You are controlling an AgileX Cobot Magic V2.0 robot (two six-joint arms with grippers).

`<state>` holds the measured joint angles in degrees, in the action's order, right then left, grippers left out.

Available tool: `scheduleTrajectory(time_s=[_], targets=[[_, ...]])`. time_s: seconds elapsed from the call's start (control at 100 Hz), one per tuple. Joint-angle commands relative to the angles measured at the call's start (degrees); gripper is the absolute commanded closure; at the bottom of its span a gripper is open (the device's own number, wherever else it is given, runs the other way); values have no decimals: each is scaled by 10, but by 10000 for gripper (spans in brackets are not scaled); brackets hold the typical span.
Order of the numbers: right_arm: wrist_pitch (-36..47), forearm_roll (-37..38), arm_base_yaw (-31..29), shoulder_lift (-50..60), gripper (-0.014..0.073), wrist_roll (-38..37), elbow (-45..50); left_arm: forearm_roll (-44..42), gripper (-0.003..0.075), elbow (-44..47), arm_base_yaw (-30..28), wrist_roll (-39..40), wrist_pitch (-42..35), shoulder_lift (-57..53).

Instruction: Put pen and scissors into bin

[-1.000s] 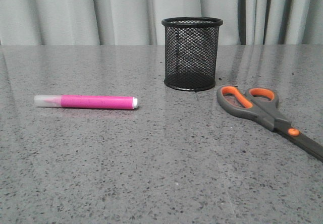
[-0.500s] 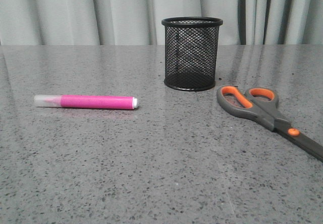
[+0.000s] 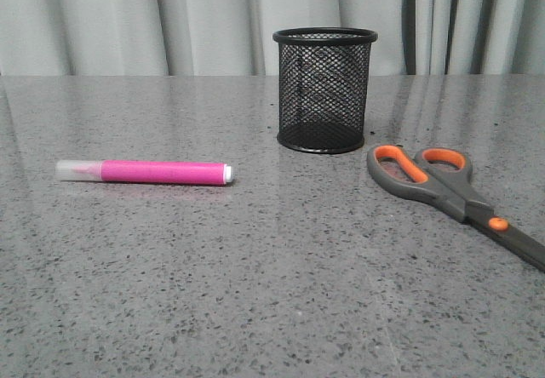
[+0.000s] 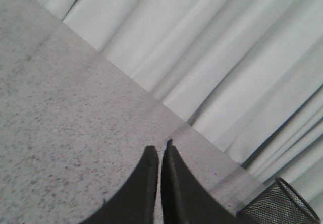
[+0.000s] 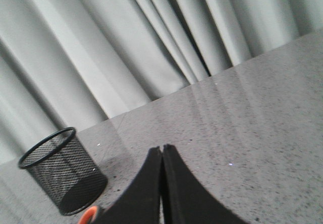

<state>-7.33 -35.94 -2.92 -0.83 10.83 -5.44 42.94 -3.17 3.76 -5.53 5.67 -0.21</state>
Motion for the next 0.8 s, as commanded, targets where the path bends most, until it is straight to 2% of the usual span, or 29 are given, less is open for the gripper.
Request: scheduleTrajectory(time_s=[0.0, 0.13, 0.23, 0.41, 0.56, 0.65, 0.72, 0.79], targets=[[-15, 19, -4, -46, 650, 10, -57, -53, 740, -64, -1, -3, 8, 13], [-104, 59, -4, -154, 650, 12, -136, -157, 740, -158, -1, -3, 102, 93], [-163, 66, -4, -237, 651, 44, -198, -218, 739, -221, -1, -3, 160, 163], [-238, 66, -4, -342, 651, 75, -292, -226, 739, -298, -1, -4, 246, 264], [-250, 66, -4, -367, 636, 83, -320, -211, 739, -322, -1, -33, 266, 310], [-250, 66, -4, -369, 540, 91, -322, -172, 720, -333, -1, -78, 266, 327], [-250, 66, -2, -369, 394, 91, -322, -142, 663, -341, -1, -108, 263, 338], [-250, 66, -2, -369, 230, 91, -322, -122, 573, -348, -1, -126, 262, 351]])
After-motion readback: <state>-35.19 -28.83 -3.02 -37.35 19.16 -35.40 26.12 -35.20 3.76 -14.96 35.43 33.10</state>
